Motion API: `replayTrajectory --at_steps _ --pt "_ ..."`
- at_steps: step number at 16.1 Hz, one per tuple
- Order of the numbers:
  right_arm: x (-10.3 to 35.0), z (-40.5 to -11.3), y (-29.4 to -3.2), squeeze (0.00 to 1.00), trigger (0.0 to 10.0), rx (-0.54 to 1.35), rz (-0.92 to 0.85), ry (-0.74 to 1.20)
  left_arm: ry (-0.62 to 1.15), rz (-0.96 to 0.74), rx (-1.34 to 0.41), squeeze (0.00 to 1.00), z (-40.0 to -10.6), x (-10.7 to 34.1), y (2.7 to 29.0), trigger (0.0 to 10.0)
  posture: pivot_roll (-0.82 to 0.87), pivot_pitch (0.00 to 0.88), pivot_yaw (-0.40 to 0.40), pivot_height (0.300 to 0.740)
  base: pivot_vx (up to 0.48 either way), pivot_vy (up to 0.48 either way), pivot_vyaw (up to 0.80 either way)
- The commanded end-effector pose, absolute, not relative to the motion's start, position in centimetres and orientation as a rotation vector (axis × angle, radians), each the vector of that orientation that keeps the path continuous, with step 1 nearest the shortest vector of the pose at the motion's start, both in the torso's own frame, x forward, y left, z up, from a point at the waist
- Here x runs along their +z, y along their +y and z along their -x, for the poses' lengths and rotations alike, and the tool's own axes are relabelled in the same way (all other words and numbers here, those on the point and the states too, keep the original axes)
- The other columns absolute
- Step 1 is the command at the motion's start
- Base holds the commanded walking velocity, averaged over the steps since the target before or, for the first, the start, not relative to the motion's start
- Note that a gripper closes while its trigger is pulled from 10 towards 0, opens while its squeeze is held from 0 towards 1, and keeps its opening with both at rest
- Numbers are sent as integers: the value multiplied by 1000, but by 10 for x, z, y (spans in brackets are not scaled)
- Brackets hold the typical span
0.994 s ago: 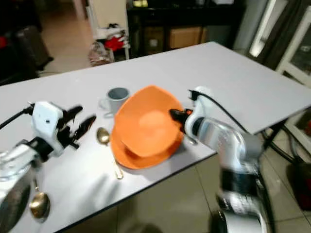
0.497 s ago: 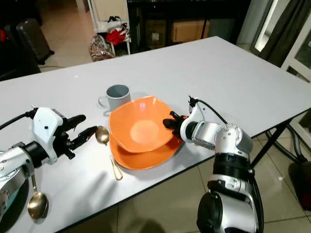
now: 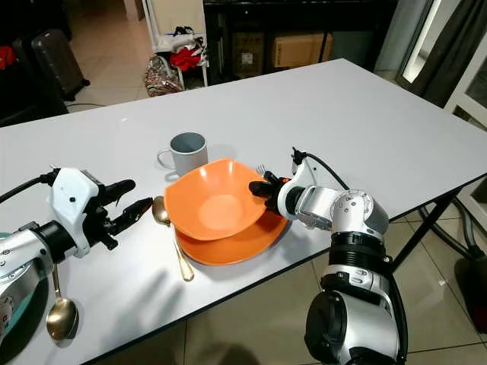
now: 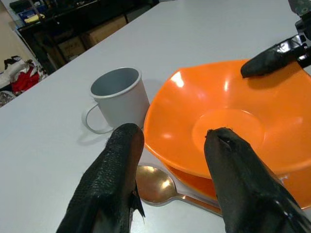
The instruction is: Setting the table
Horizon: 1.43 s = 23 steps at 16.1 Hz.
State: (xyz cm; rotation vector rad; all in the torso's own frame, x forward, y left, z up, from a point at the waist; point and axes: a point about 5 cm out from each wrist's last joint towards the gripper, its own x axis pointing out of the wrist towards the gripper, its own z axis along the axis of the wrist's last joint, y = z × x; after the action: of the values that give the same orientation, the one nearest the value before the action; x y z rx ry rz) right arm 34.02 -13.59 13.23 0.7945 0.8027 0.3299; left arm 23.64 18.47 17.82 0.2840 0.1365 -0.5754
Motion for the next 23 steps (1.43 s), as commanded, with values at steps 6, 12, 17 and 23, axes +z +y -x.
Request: replayTrajectory --at_steps 6,12,17,23 --pt "139 -323 -173 1000 10000 289 -690 756 117 -292 -583 0 -240 181 180 10000 -52 0 56 740 0 0 0" --pt "177 -301 -207 1000 10000 295 -341 483 86 -253 -537 0 -250 178 170 10000 -90 0 75 740 0 0 0" --pt "188 -299 -246 1000 10000 343 124 341 76 -244 -534 0 -250 178 162 10000 -84 0 63 740 0 0 0" --pt "145 -307 -246 1000 10000 611 257 491 131 -206 -687 0 -234 181 161 10000 -62 0 59 740 0 0 0"
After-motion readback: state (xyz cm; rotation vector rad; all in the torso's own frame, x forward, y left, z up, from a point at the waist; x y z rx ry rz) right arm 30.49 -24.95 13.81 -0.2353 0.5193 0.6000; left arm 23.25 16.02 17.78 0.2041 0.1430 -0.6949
